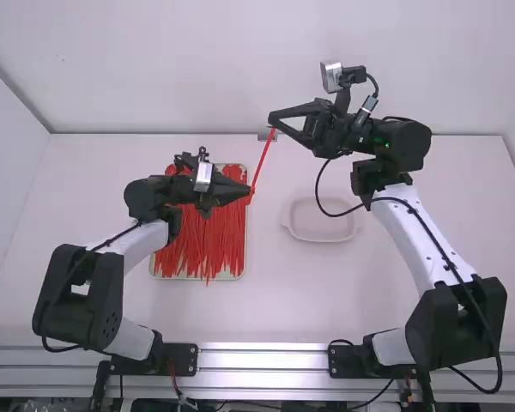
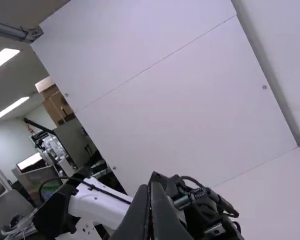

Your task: Fasten the cable tie

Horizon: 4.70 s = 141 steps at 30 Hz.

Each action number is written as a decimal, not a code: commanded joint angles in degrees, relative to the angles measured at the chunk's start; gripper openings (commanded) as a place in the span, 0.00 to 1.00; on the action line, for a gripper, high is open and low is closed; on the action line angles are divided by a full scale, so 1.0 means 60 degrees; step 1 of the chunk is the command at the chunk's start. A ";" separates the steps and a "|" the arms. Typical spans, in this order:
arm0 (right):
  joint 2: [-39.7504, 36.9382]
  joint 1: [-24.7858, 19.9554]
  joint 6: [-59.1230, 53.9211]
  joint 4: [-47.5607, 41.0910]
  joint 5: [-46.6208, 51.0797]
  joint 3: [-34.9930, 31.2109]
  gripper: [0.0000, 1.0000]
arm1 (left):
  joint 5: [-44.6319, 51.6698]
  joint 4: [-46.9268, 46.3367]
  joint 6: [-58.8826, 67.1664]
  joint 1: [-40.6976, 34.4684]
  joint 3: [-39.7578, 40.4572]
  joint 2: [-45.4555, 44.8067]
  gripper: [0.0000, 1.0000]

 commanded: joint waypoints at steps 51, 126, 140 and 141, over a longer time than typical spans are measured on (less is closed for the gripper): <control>-0.0157 0.0044 -0.1592 -0.0007 -0.0193 -0.1876 0.98 | 0.0765 -0.0062 -0.1723 0.0240 0.3486 -0.0036 0.02; -0.0157 -0.1836 -1.2098 -1.0134 0.2845 -0.3111 0.00 | -0.7300 -1.7311 0.4258 0.0980 0.3457 -0.0036 0.99; -0.0157 -0.0871 -1.1850 -1.1180 0.7326 -0.3566 0.00 | -0.8597 -1.9784 0.4991 0.1071 0.3395 -0.0036 0.99; -0.0157 -0.0863 -1.1894 -1.1256 0.7471 -0.3599 0.00 | -0.7930 -1.9813 0.5417 0.1122 0.3391 -0.0036 1.00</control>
